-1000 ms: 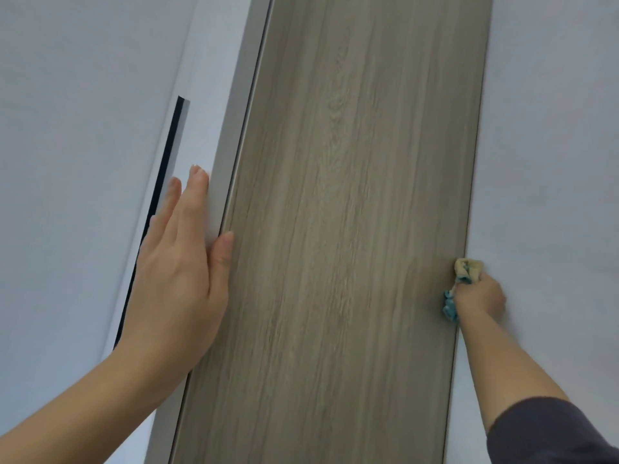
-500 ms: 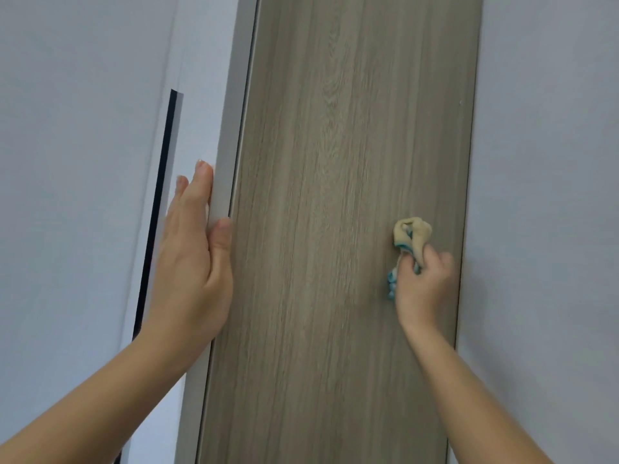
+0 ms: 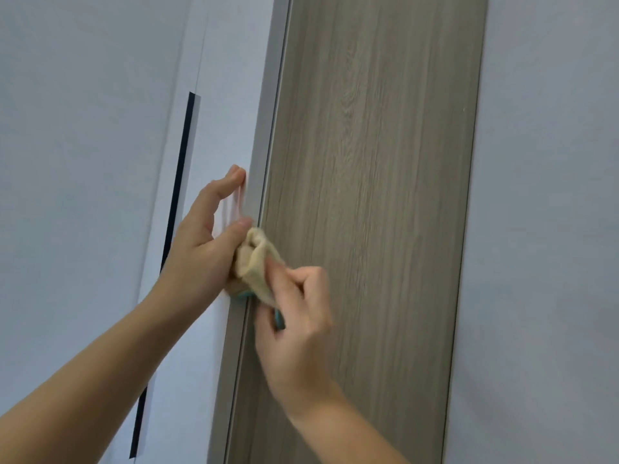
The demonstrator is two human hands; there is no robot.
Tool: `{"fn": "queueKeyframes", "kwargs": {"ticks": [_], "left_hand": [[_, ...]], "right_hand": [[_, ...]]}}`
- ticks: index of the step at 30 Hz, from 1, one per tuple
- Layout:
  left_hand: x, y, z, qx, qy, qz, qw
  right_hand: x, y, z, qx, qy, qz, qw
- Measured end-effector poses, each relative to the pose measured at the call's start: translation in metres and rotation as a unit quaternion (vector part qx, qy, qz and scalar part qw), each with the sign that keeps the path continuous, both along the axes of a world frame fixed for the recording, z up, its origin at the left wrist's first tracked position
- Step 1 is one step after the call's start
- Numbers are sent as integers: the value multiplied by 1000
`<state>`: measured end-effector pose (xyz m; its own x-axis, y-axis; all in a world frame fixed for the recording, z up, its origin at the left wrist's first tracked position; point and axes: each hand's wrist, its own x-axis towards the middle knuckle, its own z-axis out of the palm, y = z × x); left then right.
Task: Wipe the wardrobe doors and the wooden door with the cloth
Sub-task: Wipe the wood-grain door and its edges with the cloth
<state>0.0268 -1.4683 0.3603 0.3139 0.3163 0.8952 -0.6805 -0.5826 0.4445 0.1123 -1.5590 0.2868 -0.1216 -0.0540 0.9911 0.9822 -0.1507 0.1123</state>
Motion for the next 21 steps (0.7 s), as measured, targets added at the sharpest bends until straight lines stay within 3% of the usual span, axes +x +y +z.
{"fn": "queueKeyframes", "kwargs": {"ticks": [5, 7, 13, 16, 21], "left_hand": [[1, 2, -26, -36, -9, 25, 999], [6, -4, -43, -25, -15, 55, 998], [23, -16, -67, 75, -15, 147, 986], [27, -14, -67, 77, -16, 174, 982], [29, -13, -69, 90, -20, 201, 975]], "right_hand": [[9, -10, -16, -48, -96, -14, 994], [28, -22, -16, -41, -92, -22, 995], [117, -75, -9, 69, 126, -68, 987], [159, -104, 2, 138, 243, -92, 956], [209, -139, 12, 176, 387, -147, 893]]}}
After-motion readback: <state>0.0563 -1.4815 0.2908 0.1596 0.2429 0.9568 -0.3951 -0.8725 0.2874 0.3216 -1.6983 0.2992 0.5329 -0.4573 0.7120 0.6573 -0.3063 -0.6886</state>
